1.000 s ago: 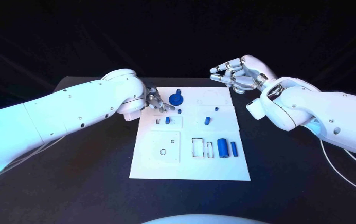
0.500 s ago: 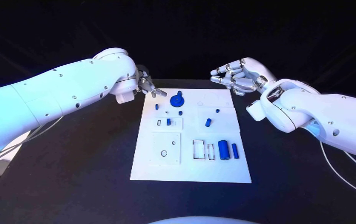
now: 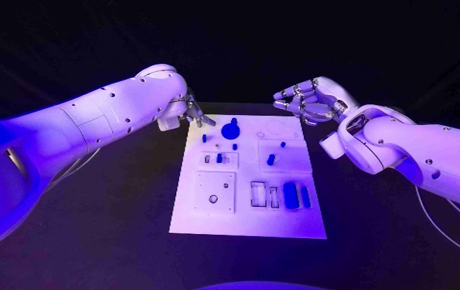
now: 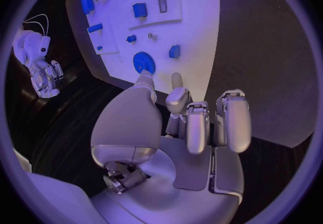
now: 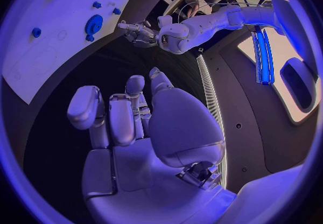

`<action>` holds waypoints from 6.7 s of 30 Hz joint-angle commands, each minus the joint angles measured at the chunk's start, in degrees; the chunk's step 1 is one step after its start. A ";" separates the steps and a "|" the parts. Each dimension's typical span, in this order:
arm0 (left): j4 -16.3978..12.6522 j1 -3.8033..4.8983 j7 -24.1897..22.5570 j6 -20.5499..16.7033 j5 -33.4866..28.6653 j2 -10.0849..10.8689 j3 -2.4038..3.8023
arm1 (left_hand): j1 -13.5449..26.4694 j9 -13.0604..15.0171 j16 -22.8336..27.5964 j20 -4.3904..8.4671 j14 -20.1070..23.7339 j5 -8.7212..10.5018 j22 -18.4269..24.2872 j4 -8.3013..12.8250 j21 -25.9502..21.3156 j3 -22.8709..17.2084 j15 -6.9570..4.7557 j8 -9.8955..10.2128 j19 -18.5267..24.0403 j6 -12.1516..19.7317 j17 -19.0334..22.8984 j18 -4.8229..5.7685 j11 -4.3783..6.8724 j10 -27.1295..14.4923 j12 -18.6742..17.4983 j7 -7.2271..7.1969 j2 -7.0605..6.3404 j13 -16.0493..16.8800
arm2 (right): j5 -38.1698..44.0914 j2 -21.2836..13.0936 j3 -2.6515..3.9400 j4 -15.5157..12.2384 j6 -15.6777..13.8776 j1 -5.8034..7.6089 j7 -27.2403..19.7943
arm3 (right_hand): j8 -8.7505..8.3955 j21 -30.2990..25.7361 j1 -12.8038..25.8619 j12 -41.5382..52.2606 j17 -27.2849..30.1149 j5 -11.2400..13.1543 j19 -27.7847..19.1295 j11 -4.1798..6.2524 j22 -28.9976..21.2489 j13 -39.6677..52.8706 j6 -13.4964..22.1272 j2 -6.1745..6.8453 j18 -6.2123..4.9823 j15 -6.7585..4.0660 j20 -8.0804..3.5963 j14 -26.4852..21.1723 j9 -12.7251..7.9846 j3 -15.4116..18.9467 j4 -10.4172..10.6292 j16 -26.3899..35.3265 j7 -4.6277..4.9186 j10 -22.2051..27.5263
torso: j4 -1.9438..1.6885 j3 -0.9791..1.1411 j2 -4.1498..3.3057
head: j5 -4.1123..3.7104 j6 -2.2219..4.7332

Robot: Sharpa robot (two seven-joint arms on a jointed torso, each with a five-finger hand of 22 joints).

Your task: Assemble the parts on the task board

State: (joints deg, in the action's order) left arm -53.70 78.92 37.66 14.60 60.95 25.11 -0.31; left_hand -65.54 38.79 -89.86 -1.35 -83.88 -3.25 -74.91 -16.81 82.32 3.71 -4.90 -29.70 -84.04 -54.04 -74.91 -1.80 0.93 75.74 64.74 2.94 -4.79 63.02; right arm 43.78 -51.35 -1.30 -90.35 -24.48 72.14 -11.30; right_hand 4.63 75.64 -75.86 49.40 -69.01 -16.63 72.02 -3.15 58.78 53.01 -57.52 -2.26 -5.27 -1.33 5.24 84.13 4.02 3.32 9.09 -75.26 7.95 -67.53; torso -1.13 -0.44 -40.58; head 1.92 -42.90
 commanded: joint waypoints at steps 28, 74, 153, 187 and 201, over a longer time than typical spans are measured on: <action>3.83 -1.57 -3.11 5.48 -0.33 -1.62 -0.17 | -2.25 0.00 -0.14 -0.21 -6.12 0.20 -8.35 0.55 0.89 0.58 0.10 -0.26 -2.31 -1.71 -15.09 -0.32 0.56 0.88 1.17 -0.47 3.13 0.74 | 0.14 0.49 0.00 0.17 1.24 -0.21 -0.62 | 0.06 -0.45 0.01 -0.14 0.06 -0.31 -0.41 -0.01 -0.19 0.04 0.21 -0.44 -1.20 0.21 -0.12 1.34 -0.03 0.03 0.05 0.24 0.22 0.43 | -0.11 0.10 0.09 | 0.27 -0.08; 4.67 -1.79 -3.51 8.44 -0.48 -2.52 -0.40 | -8.81 0.55 -0.14 0.14 -6.12 0.17 -8.75 2.43 1.08 -1.73 -0.27 -0.80 -2.44 -2.18 -15.09 -0.24 1.05 1.09 1.37 -1.03 6.61 0.76 | 0.13 0.63 0.00 0.17 1.43 -0.22 -0.69 | 0.06 -0.46 -0.03 -0.13 0.06 -0.31 -0.41 -0.01 -0.19 0.04 0.21 -0.44 -1.20 0.21 -0.12 1.34 -0.03 0.03 0.04 0.24 0.21 0.42 | -0.11 0.09 0.10 | -0.04 -0.56; -21.64 -6.26 -4.09 -2.65 1.46 12.45 -1.35 | -4.41 4.25 -0.14 0.66 -6.12 -13.52 -10.61 14.07 2.30 -44.78 -0.54 -2.59 -3.37 -1.73 -15.09 0.20 1.45 3.51 1.77 -1.15 -5.52 0.98 | -0.52 0.28 -0.23 0.20 2.02 -0.59 -0.29 | 0.11 -0.57 -0.02 0.51 0.07 -0.27 -0.40 -0.04 -0.26 0.50 0.17 -0.65 -1.20 0.21 -0.12 1.37 -0.01 0.16 0.28 0.32 0.24 0.03 | -0.52 0.31 0.41 | 0.55 -1.13; -20.97 -6.61 -3.62 -0.02 1.96 11.26 -1.55 | -3.55 4.21 -0.14 0.66 -6.12 -13.61 -10.71 13.98 2.38 -44.61 -0.53 -2.57 -3.41 -2.20 -15.09 0.23 1.50 3.95 2.26 -1.25 -5.47 1.50 | -0.49 0.27 -0.23 0.07 2.10 -0.64 -0.31 | 0.12 -0.57 -0.02 0.71 -0.06 -0.27 -0.35 -0.03 -0.21 0.66 0.17 -0.68 -1.19 0.21 -0.12 1.40 0.00 0.20 0.32 0.25 0.24 -0.08 | -0.51 0.38 0.41 | 0.32 -1.87; -20.13 -6.58 -2.11 -0.02 1.30 9.94 -1.58 | 3.73 3.38 -0.14 1.05 -6.12 -13.21 -11.39 9.34 3.02 -34.01 -1.17 -1.55 -3.77 -5.02 -15.09 0.44 2.29 4.78 3.10 -2.46 -5.00 2.58 | -0.48 0.20 -0.23 -0.10 2.03 -0.64 -0.34 | 0.14 -0.65 -0.05 0.56 0.04 -0.30 -0.41 -0.02 -0.35 0.48 0.14 -0.73 -1.21 0.21 -0.12 1.40 0.01 0.23 0.37 0.33 0.22 0.00 | -0.50 0.38 0.41 | 0.41 -2.04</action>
State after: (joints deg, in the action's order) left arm -73.71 72.59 34.74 12.80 63.07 35.31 -1.76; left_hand -62.27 41.90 -89.86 -0.70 -84.08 -16.82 -74.95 -7.37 85.18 -30.68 -5.74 -31.50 -83.85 -58.91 -74.91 -1.79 3.18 80.49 67.57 0.39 -9.58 65.55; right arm 43.07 -51.16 -1.54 -90.32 -23.12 71.54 -11.35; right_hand 4.63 75.19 -75.86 49.91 -69.02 -16.63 72.02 -3.16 58.48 53.54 -57.53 -2.26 -6.15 -1.33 5.24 84.13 4.02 3.48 9.24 -75.26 7.94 -67.55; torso -1.62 -0.04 -40.15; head 2.36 -44.95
